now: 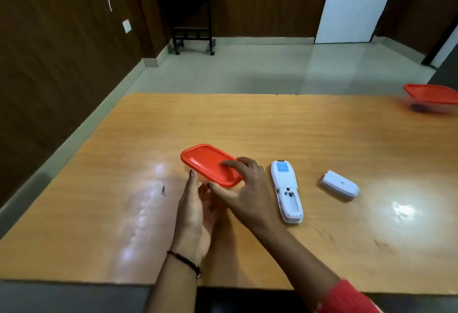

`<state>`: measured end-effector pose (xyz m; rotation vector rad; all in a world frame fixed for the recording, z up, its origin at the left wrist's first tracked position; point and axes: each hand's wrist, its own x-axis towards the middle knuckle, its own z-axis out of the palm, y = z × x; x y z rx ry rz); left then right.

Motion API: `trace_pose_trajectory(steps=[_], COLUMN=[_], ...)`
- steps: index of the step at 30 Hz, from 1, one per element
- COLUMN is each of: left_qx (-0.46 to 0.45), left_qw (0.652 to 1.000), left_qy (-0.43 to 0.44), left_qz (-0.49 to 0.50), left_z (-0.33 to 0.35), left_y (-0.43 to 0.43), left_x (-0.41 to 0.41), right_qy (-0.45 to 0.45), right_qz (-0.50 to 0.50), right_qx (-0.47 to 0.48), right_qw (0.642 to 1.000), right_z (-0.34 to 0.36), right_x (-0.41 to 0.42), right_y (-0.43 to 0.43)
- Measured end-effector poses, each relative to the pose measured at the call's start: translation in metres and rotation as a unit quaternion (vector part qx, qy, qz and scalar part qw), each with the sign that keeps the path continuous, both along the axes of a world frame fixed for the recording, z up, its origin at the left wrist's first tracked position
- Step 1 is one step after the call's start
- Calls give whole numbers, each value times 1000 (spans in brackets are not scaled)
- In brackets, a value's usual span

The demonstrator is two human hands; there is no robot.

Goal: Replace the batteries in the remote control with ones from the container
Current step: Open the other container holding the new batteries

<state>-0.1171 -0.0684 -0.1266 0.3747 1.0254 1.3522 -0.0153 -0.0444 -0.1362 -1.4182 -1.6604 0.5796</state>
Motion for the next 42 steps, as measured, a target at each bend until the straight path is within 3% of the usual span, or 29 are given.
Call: trace_pose_trajectory(steps=[4, 8, 15, 24, 29, 33, 35, 37, 39, 42], left_qx=[-21, -27, -50, -35, -42, -29, -6, 16, 10, -18], left_qw=[993, 982, 976, 980, 986, 988, 990, 994, 998, 993], left_qy=[-110, -182, -202, -193, -153, -149, -134, -106, -54, 85], left_qz=[-44, -51, -59, -36, -53, -33, -42, -26, 15, 86], left_z=[7, -3, -20, -25, -27, -24, -19, -18, -22, -31], left_y=[-47, -81, -93, -84, -89, -91, -90, -86, -81, -75], left_x=[13, 19, 25, 10, 11, 14, 12, 8, 1, -9], right_qy=[-9, -65, -217, -133, 11, 110, 194, 293, 362, 381], right_qz=[63, 122, 143, 235, 73, -43, -115, -178, -174, -137], right_qx=[-7, 67, 218, 158, 173, 79, -17, -114, -172, -229], right_qw=[998, 988, 941, 950, 982, 990, 974, 933, 900, 885], right_z=[4, -6, -18, -10, 36, 36, 19, 3, -8, -17], right_x=[17, 44, 71, 56, 55, 37, 28, 21, 11, -3], right_y=[-85, -118, -119, -103, -73, -32, -17, -4, 5, 8])
